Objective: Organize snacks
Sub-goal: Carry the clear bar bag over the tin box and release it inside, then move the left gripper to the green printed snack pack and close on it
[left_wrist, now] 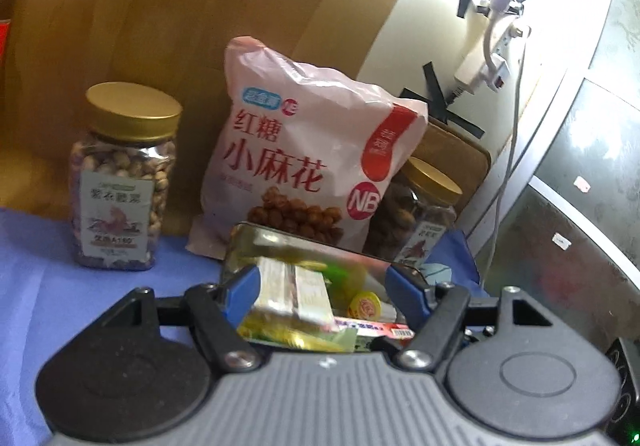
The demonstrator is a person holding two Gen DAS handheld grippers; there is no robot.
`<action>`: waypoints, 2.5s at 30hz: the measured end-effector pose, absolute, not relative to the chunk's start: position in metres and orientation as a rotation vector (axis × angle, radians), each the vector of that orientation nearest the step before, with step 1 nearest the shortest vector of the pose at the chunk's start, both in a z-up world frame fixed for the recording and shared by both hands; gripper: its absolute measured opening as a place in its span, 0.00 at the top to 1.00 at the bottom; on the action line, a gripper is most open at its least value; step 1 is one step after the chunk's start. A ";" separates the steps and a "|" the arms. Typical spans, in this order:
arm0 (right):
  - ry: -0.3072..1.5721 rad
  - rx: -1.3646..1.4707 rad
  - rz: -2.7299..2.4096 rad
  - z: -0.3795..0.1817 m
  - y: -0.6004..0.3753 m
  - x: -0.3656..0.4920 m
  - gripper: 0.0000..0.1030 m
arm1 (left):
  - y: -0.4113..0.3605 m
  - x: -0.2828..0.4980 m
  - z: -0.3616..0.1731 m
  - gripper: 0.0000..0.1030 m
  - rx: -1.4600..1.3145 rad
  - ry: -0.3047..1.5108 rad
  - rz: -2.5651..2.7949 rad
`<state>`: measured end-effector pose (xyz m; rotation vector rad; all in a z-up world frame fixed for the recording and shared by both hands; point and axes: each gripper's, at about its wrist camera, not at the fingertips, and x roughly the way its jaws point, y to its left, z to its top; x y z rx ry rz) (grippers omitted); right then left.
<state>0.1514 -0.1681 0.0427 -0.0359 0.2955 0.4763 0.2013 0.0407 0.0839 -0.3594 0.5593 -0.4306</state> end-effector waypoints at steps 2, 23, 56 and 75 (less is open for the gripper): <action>0.295 -0.025 0.492 0.044 -0.168 0.149 0.55 | 0.042 0.197 0.083 0.31 -0.360 0.565 -0.431; 0.595 -0.217 0.831 0.013 -0.105 0.107 0.37 | 0.110 0.098 0.010 0.23 -0.470 0.729 -0.332; 0.591 -0.273 0.850 0.011 -0.081 0.105 0.33 | 0.065 0.089 -0.001 0.19 -0.202 0.698 -0.184; 0.595 -0.268 0.851 0.011 -0.082 0.105 0.33 | 0.065 0.088 -0.002 0.18 -0.205 0.693 -0.190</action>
